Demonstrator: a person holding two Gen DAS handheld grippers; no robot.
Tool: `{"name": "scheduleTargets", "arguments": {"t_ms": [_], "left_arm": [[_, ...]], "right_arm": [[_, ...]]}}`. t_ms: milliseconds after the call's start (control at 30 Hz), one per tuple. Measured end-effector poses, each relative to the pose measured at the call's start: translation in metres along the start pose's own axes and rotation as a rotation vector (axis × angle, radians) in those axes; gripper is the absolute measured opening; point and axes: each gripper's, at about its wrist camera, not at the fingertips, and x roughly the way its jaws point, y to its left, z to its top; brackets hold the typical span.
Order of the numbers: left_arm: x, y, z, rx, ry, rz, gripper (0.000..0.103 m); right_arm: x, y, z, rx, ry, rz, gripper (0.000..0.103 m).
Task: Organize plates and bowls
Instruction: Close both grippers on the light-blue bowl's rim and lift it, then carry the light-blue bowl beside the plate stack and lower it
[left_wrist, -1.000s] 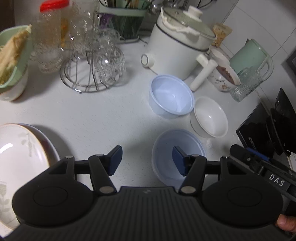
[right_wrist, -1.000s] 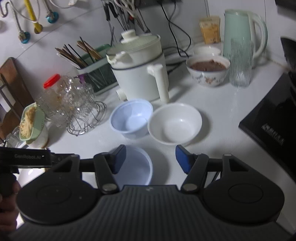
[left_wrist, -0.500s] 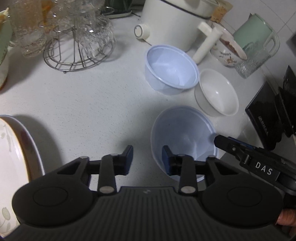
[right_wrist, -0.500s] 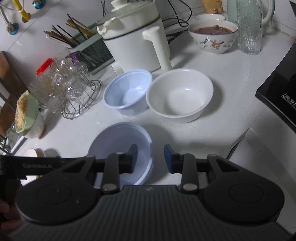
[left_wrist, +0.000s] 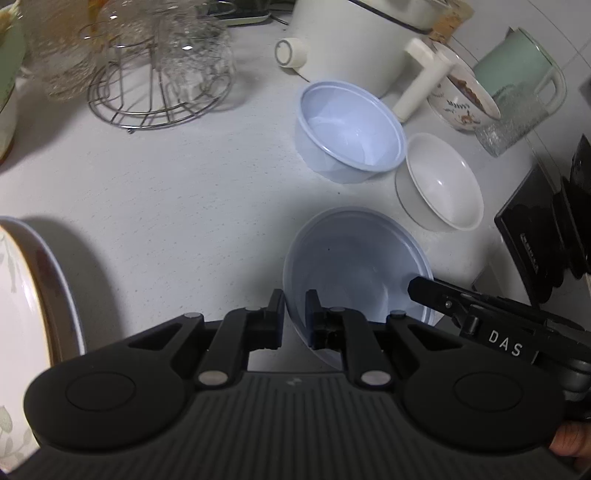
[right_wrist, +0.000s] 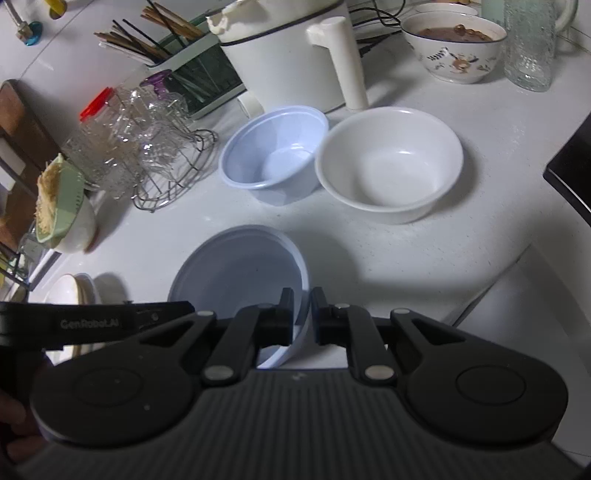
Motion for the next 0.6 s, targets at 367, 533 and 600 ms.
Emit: {"name": "scheduleTargets", "arguments": {"t_ms": [367, 533, 600], "left_arm": [[-0.049, 0.036, -0.001, -0.142, -0.09, 0.072, 0.014], [-0.059, 0.054, -0.011, -0.21, -0.121, 0.122, 0.014], [-0.06, 0.061, -0.015, -0.235, -0.131, 0.126, 0.014]], "right_arm": [[0.003, 0.046, 0.025, -0.104, -0.015, 0.131, 0.012], [0.015, 0.07, 0.025, -0.183, -0.002, 0.179, 0.013], [0.019, 0.077, 0.024, -0.21, 0.005, 0.19, 0.013]]}}
